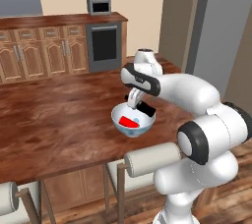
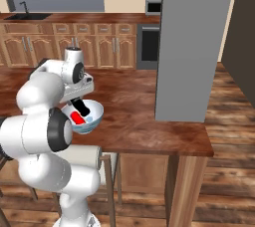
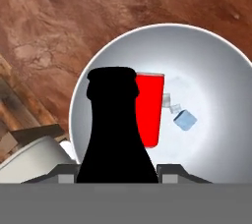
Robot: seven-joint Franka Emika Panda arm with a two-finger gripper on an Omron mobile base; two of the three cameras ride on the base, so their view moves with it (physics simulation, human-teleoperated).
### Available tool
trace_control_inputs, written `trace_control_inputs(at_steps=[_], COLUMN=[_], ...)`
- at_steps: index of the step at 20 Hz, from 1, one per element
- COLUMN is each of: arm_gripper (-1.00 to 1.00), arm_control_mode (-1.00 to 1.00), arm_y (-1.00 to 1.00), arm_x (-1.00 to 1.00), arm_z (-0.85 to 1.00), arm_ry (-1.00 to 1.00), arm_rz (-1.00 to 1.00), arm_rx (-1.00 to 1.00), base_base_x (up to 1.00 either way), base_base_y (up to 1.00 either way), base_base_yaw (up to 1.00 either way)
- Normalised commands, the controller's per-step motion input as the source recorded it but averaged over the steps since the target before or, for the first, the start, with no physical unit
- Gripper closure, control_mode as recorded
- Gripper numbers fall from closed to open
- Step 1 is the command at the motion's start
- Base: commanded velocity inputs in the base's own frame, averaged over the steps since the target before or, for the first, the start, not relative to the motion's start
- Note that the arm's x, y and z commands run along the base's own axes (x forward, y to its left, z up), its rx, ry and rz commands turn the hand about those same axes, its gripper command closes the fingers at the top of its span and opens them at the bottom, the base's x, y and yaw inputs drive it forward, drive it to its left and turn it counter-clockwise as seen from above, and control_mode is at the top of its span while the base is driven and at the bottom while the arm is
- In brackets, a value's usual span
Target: Open the fridge, grab two sodas, and place both sodas inside the bowl with ice on the dining counter.
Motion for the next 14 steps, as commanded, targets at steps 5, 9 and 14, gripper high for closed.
trace_control_inputs(at_steps=[5,9,14], arm_gripper=[1.00,1.00,1.00], arm_control_mode=[-1.00,-1.00,-1.00], arm_y=[0.00,0.00,0.02], arm_x=[0.00,0.00,0.05], arm_z=[-0.22,-0.20,-0.18], arm_ry=[0.00,0.00,0.00], arm_rz=[0.00,0.00,0.00], arm_rx=[-0.02,-0.02,-0.04], base_base_x=[0.00,0.00,0.00], base_base_y=[0.00,0.00,0.00], base_base_yaw=[0.00,0.00,0.00])
